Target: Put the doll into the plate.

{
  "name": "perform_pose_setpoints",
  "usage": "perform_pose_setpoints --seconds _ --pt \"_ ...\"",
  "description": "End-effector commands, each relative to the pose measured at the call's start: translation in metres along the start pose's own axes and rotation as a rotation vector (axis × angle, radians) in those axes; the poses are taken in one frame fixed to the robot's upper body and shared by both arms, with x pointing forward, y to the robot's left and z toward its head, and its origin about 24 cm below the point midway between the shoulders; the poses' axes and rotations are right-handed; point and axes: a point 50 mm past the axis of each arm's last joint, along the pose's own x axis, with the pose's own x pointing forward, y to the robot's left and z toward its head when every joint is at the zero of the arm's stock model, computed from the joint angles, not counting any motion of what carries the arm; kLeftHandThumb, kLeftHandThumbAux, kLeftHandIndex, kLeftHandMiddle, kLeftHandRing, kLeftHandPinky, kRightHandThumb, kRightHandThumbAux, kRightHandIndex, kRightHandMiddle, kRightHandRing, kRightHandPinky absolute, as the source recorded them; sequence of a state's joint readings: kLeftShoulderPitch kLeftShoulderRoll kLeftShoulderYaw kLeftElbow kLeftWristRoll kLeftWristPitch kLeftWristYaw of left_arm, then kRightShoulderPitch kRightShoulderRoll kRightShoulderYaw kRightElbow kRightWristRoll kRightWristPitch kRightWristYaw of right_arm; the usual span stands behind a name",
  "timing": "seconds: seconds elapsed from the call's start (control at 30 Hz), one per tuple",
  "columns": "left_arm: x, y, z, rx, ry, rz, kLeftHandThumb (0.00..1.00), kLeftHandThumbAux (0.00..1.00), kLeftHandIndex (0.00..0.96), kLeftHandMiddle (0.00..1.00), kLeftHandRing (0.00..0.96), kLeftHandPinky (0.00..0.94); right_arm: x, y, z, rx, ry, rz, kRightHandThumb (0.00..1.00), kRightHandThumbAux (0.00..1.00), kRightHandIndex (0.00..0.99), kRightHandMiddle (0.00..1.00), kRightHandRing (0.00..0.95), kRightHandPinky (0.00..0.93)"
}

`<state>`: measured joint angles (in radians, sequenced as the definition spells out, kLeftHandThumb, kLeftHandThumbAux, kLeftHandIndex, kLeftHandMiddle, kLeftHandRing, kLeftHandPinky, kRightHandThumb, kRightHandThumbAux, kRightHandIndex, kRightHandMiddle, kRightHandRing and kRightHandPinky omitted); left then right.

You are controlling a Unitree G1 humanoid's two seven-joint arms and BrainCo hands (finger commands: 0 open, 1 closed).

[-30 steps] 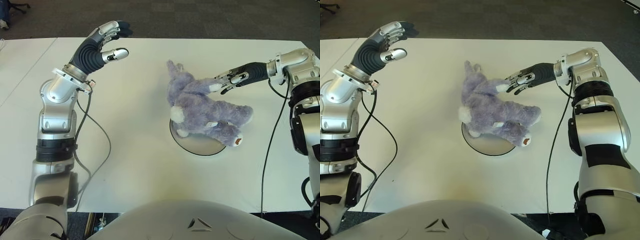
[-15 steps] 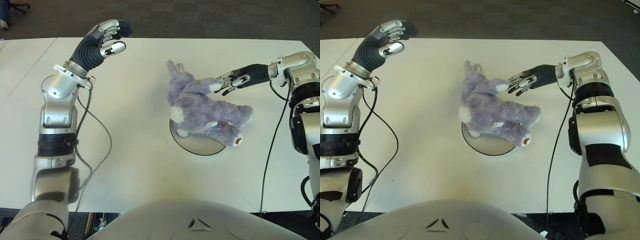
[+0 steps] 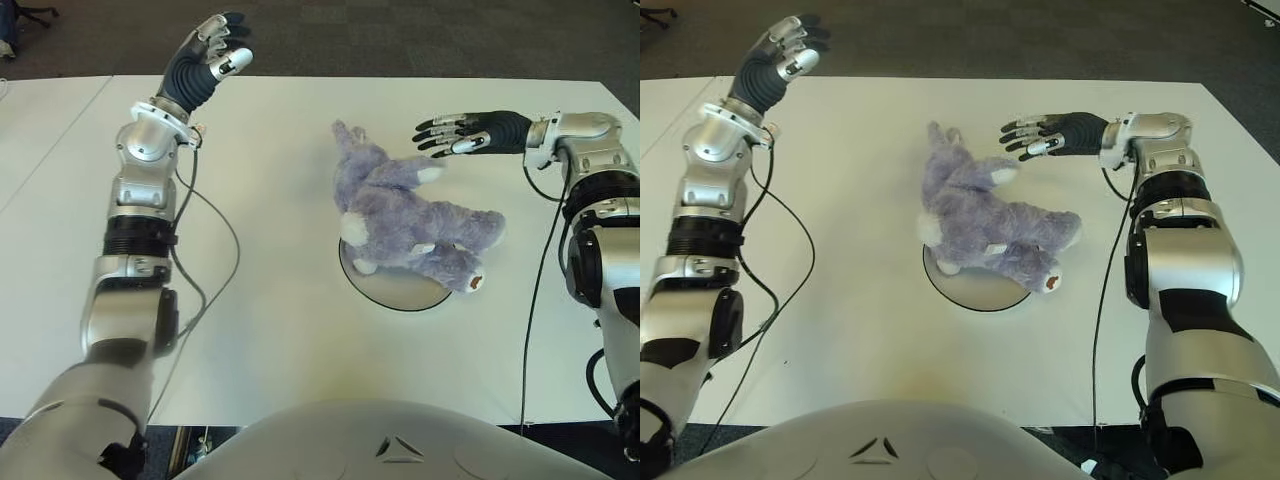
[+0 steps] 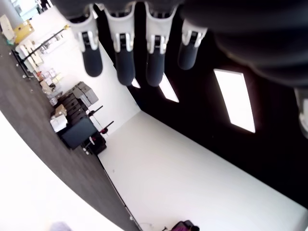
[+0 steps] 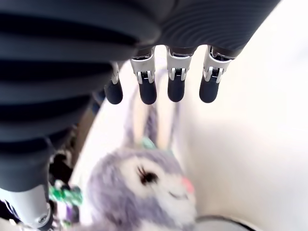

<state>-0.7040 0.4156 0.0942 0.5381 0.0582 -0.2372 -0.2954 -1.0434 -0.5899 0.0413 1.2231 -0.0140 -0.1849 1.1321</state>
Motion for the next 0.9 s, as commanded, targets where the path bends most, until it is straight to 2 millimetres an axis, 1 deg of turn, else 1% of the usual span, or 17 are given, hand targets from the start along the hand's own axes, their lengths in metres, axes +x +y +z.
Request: perform_pose_setpoints --seconds 0.03,0.1,0.17,0.23,0.33,0.47,0.73,0.9 --pt "0.019 -0.048 -0.016 -0.176 0.061 0.03 0.0 0.425 0.061 0.115 0.1 0.075 0.041 0.032 -0.042 0.25 -0.165 -0.312 0.03 0.69 0.0 0.0 0.0 0.0" --pt "0.022 -0.055 -0.015 -0.202 0.063 0.048 0.0 0.432 0.057 0.109 0.094 0.069 0.045 0.033 -0.042 0.294 -0.215 -0.387 0.021 0.694 0.0 0.0 0.0 0.0" --pt "0.023 -0.062 -0.016 -0.22 0.063 0.073 0.0 0.46 0.029 0.068 0.055 0.017 0.051 0.035 -0.038 0.351 -0.282 -0.465 0.001 0.727 0.004 0.004 0.0 0.0" --pt "0.023 -0.067 -0.018 -0.238 0.073 0.099 0.0 0.471 0.015 0.05 0.034 0.002 0.059 0.04 -0.032 0.377 -0.339 -0.519 0.0 0.74 0.008 0.007 0.0 0.0" --pt "0.023 -0.069 -0.02 -0.251 0.079 0.12 0.0 0.48 0.01 0.042 0.024 0.0 0.064 0.041 -0.027 0.385 -0.365 -0.554 0.0 0.748 0.011 0.009 0.0 0.0" --pt "0.023 -0.077 -0.027 -0.319 0.107 0.185 0.0 0.506 0.003 0.023 0.0 0.0 0.071 0.042 -0.016 0.43 -0.426 -0.646 0.0 0.78 0.019 0.014 0.0 0.0" --pt "0.022 -0.084 -0.036 -0.384 0.133 0.241 0.0 0.515 0.0 0.001 0.0 0.0 0.075 0.038 -0.005 0.486 -0.484 -0.724 0.0 0.806 0.024 0.019 0.0 0.0" --pt "0.019 -0.088 -0.043 -0.432 0.162 0.261 0.0 0.522 0.0 0.0 0.0 0.0 0.075 0.039 -0.002 0.497 -0.516 -0.742 0.0 0.808 0.027 0.022 0.0 0.0"
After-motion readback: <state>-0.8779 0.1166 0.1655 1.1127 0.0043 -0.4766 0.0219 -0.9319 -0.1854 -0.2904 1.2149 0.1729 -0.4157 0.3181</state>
